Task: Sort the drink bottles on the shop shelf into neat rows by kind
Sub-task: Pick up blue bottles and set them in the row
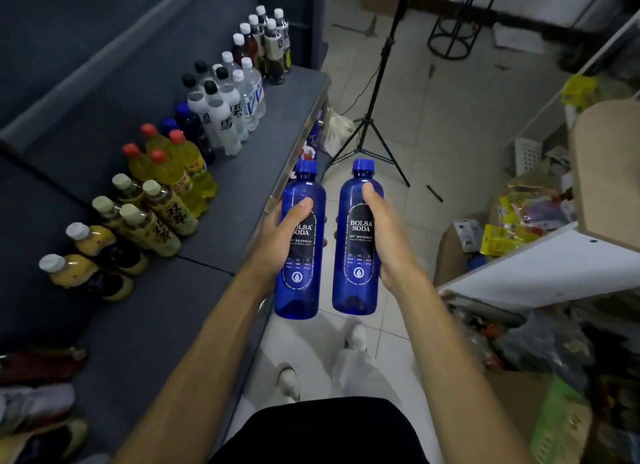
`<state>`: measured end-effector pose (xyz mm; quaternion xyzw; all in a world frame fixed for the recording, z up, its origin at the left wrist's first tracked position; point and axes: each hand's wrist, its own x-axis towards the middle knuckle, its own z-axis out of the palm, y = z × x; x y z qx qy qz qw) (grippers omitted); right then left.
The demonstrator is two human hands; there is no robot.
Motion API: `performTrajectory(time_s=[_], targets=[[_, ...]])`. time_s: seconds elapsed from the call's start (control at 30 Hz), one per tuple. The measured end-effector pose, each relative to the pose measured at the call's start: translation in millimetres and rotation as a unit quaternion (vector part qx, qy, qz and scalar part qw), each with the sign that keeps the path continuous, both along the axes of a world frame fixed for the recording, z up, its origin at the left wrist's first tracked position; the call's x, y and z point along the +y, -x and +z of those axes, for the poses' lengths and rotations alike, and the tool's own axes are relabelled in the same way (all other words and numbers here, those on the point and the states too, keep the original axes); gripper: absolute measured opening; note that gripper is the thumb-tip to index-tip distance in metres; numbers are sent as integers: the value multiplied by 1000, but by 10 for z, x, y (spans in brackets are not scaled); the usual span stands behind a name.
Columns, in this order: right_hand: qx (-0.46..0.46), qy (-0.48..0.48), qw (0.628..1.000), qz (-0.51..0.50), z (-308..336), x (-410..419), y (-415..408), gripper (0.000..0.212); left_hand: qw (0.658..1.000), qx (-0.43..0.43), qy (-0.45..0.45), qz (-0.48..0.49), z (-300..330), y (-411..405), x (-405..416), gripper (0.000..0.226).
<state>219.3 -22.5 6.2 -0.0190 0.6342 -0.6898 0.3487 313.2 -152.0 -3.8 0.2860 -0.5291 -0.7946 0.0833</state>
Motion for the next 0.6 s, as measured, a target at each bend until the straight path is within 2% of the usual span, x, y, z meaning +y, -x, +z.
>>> performTrajectory(time_s=[0.2,0.3,0.4,0.53,0.6], targets=[[-18,-10,999,45,-223,-349,750,43,996,0,62,64,-1,703,-273,27],[-17,1,996,88,-268,-543,1177,43,991,-10,84,103,19,1069,-419,40],[-28,22,991,129,-240,-765,1577,40,984,-23,125,128,37,1337,-542,40],[-4,33,982,188,-209,-1185,1925,35,971,-37,178,153,-18,1524,-686,42],[17,30,977,208,-231,-1441,2012,39,967,-28,174,185,-70,1601,-778,38]])
